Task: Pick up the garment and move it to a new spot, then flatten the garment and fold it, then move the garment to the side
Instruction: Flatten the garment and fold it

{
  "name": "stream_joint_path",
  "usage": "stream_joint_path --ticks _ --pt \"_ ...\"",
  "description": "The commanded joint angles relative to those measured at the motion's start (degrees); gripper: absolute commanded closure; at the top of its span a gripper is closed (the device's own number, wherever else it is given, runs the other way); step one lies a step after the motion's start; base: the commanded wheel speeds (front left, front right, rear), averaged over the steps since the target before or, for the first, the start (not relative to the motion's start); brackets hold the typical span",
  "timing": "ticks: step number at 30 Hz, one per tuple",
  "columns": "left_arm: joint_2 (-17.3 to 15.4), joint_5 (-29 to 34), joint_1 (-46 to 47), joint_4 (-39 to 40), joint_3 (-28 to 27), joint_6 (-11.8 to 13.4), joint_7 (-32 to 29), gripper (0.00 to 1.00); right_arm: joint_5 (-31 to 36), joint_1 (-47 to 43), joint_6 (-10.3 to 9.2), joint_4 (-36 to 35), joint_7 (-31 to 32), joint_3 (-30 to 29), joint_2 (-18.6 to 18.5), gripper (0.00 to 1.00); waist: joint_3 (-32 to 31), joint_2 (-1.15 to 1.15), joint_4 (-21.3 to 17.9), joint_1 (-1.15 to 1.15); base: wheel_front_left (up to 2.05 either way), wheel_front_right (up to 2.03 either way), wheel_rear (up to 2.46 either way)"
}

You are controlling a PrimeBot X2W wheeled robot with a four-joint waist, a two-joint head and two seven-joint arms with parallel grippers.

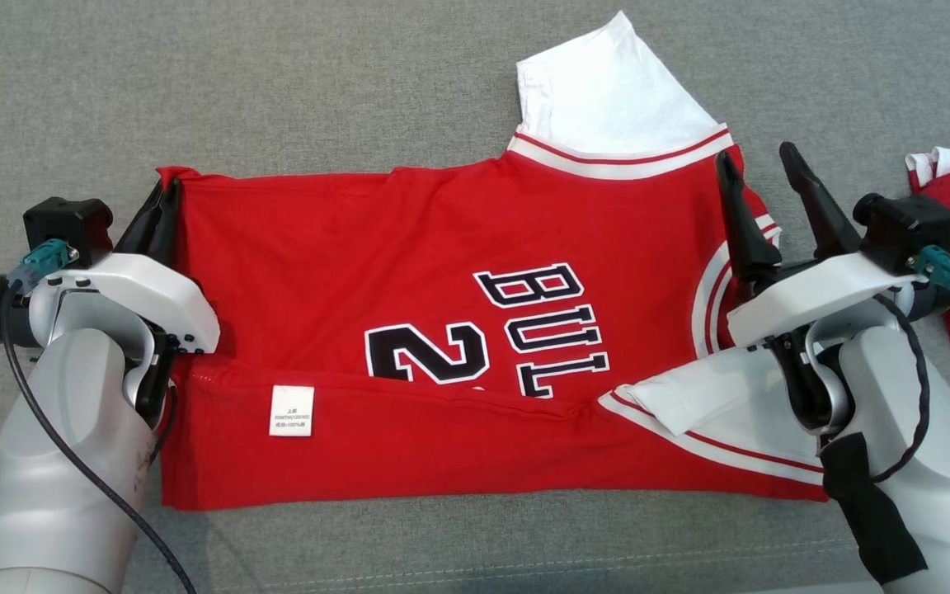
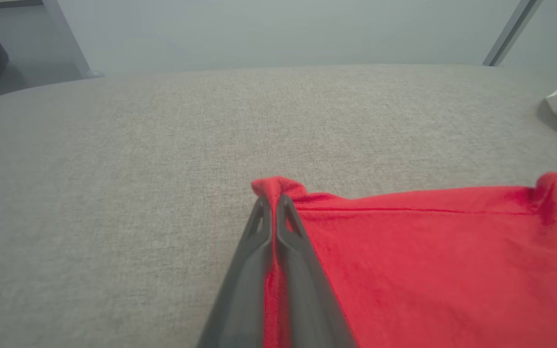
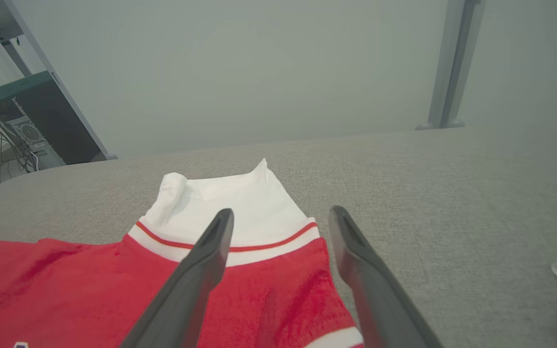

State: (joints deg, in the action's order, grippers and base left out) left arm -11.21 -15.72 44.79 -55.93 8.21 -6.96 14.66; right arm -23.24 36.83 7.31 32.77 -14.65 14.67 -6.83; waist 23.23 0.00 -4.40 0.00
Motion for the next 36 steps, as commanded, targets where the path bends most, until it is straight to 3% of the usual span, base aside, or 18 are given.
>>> stream_joint_path --ticks 1,7,15,23,32,35,36 --pt "-2.0 0.1 -0.3 2.0 -2.0 0.8 0.3 1.0 -0.7 1.5 0.18 -0.6 -0.3 0.6 -0.3 0.0 0.3 0.0 0.5 0.0 0.0 0.0 0.0" --pt "-1.1 0.7 -0.8 4.3 -2.7 1.2 0.3 1.0 -1.3 6.5 0.18 2.7 -0.3 1.7 -2.2 0.0 1.6 0.0 2.2 0.0 0.0 0.0 0.0" --pt "1.5 2.8 1.2 7.9 -2.6 1.3 0.3 1.0 -3.9 19.7 0.18 15.8 0.5 6.4 -5.1 0.0 5.7 0.0 6.6 0.0 0.0 0.0 0.0" --pt "4.3 3.8 2.9 9.6 -2.5 0.8 0.3 1.0 -7.0 28.2 0.18 23.5 2.5 11.7 -6.4 0.0 9.0 0.0 10.2 0.0 0.0 0.0 0.0" --pt "6.4 4.7 3.6 10.5 -2.2 0.2 0.3 1.0 -10.7 33.8 0.18 29.9 4.9 15.3 -7.4 0.09 10.5 0.0 12.6 0.0 0.0 0.0 0.0" --pt "6.7 4.8 3.8 10.7 -2.1 0.0 0.3 1.0 -11.8 34.7 0.18 31.1 5.8 16.3 -7.5 0.27 10.9 0.0 12.9 0.0 0.0 0.0 0.0" --pt "6.8 4.8 3.8 10.7 -2.1 0.0 0.3 1.0 -12.0 34.9 0.18 31.3 6.2 16.8 -7.5 0.49 11.0 0.0 13.0 0.0 0.0 0.0 0.0"
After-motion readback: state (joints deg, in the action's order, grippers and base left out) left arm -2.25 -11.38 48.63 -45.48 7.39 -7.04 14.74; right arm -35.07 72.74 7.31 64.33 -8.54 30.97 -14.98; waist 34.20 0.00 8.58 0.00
